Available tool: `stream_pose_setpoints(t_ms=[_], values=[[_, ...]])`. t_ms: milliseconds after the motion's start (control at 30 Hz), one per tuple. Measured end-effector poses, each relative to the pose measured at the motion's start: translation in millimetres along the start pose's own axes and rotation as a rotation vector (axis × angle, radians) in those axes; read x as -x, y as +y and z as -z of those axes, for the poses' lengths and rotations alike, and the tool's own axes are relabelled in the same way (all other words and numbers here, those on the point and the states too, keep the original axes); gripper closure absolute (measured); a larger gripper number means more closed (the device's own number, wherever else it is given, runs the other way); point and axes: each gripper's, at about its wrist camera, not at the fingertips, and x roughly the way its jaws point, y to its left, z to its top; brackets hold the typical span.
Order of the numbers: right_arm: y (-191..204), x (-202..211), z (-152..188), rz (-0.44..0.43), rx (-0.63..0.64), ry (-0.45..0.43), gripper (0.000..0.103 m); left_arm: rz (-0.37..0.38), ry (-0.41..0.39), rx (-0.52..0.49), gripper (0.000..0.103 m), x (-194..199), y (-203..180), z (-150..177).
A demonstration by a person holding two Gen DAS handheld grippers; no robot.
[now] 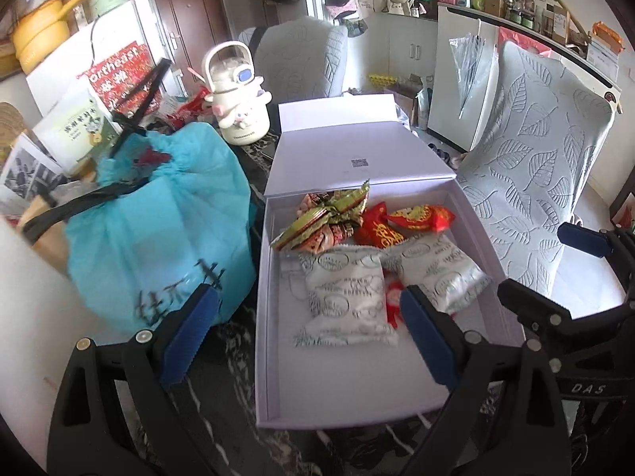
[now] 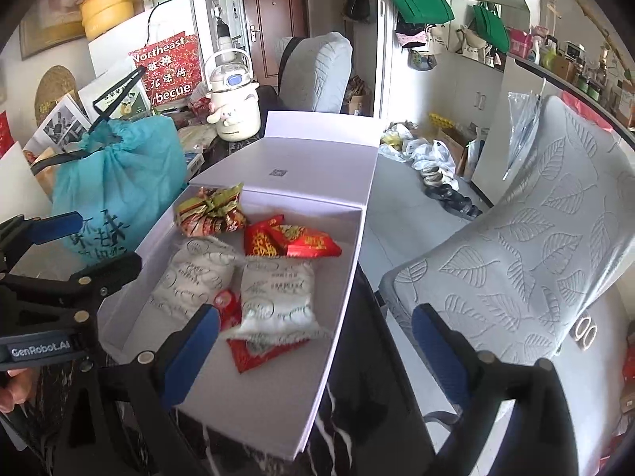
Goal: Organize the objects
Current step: 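Withdraw both open tools up and away from the box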
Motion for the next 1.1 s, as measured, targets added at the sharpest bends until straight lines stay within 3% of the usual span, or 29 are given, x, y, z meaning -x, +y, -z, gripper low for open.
stream_pose_setpoints(t_ms=[133,300,667,1100], values=[[4.6,19.6,9.7,0.03,0.016,0.007,0.005,-0.03,-0.015,0.01,0.01,23.5,0.4,13.6],[12.2,51.4,25.9,0.018,0.019,-0.016,0.005,-0.008,0.011,0.017,0.01,46.3,2.8,28.9],[26.9,102.2,53.7,0.051,-0.018,-0.089,0.005,-0.051,-0.052,0.006,0.01,92.3,10.0,65.1],[39.2,115.8,69.2,0.08,-0.089,-0.091,0.005,0.034,-0.07,-0.039,0.01,103.2,14.9,75.6]])
